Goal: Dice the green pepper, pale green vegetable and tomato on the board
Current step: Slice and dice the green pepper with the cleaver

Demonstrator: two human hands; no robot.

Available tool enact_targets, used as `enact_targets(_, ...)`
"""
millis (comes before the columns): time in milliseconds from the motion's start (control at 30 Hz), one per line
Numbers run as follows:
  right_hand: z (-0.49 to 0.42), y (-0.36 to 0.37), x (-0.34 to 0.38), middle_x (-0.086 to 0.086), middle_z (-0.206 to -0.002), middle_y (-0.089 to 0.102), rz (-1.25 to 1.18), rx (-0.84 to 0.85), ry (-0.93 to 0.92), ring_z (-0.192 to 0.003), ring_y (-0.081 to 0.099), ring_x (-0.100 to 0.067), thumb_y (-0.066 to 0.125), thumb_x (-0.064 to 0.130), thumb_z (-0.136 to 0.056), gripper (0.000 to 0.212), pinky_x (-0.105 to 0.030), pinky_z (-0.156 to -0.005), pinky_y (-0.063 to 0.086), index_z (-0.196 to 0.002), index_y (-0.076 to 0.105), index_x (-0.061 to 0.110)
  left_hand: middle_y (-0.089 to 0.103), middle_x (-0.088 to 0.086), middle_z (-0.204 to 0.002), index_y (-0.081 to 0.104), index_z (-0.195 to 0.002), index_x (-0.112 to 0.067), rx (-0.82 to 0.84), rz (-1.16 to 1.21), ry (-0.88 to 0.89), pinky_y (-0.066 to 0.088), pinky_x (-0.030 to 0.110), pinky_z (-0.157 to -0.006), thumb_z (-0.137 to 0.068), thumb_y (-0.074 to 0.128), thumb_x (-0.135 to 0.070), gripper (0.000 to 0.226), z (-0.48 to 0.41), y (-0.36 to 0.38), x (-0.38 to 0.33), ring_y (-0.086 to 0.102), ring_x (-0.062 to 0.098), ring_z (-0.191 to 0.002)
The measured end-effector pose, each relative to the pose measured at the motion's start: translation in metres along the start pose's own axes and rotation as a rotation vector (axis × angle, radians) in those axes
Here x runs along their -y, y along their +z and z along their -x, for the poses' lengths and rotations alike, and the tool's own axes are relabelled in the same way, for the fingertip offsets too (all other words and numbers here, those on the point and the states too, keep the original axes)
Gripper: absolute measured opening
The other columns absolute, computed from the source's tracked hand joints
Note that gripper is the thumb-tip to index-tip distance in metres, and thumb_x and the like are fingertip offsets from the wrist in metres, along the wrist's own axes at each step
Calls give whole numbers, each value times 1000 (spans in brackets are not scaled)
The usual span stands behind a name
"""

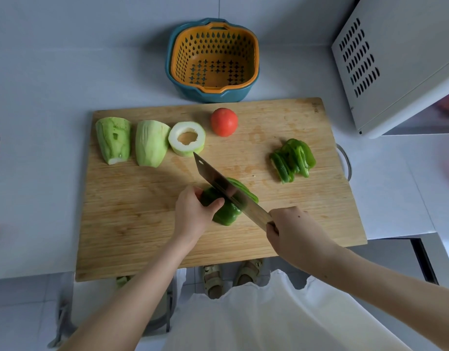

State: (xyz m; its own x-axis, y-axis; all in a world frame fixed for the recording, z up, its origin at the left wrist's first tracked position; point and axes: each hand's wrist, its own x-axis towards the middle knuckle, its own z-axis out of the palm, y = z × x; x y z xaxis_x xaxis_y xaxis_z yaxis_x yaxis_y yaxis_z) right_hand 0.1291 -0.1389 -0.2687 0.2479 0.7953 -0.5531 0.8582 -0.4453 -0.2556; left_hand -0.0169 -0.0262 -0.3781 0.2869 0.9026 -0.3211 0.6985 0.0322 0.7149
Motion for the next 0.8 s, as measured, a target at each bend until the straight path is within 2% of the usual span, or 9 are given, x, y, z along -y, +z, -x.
enact_targets(167,-15,9,8,2,-62,40,-20,0,9,-50,37,-11,40,14,-93,32,-23,-43,26,-63,32,19,64,5,-85,54,-89,-11,-3,13,22,32,14,-55,-74,77,-32,35,1,0,-3,60,18,-81)
enact_targets(267,-36,23,14,1,-66,42,-57,-16,3,-53,38,-11,40,11,-92,17,-23,-43,27,-75,41,14,63,4,-84,50,-84,-14,-3,18,-9,33,17,-52,-74,78,-32,35,1,-2,-6,62,19,-76)
enact_targets(333,-43,33,18,3,-65,38,-68,-32,6,-53,35,-9,39,9,-94,15,-21,-43,23,-79,39,15,63,4,-84,49,-82,-15,-5,30,-13,36,18,-51,-74,79,-32,35,2,-3,-8,63,20,-73)
enact_targets(433,-46,39,16,4,-62,36,-85,-63,-5,-51,33,-9,38,12,-95,26,-22,-43,21,-70,35,17,63,2,-86,52,-87,-14,5,57,-12,46,21,-58,-75,78,-30,33,4,-4,-7,63,18,-75)
enact_targets(500,-48,37,12,3,-61,37,-109,-59,-14,-51,34,-10,38,13,-94,34,-23,-43,22,-62,29,21,65,4,-92,55,-95,-13,33,126,-31,54,34,-70,-76,77,-25,31,7,-5,-3,66,21,-79)
enact_targets(567,-49,32,9,2,-61,40,-159,-44,-24,-52,37,-12,39,13,-92,34,-23,-44,26,-61,31,22,66,5,-96,56,-100,-13,53,174,-49,55,41,-77,-77,77,-21,32,8,-6,-1,67,22,-82)
enact_targets(667,-42,22,7,0,-61,45,-211,-47,-37,-52,40,-14,41,11,-89,29,-24,-45,31,-61,37,19,66,4,-94,54,-96,-17,61,201,-58,56,44,-76,-76,77,-20,31,7,-8,-1,68,23,-81)
enact_targets(800,-18,7,5,1,-56,41,-169,-86,-61,-47,35,-13,42,10,-88,31,-24,-43,26,-60,34,18,64,-4,-79,53,-91,-17,53,197,-49,55,46,-76,-77,76,-20,27,9,-9,-4,69,20,-73)
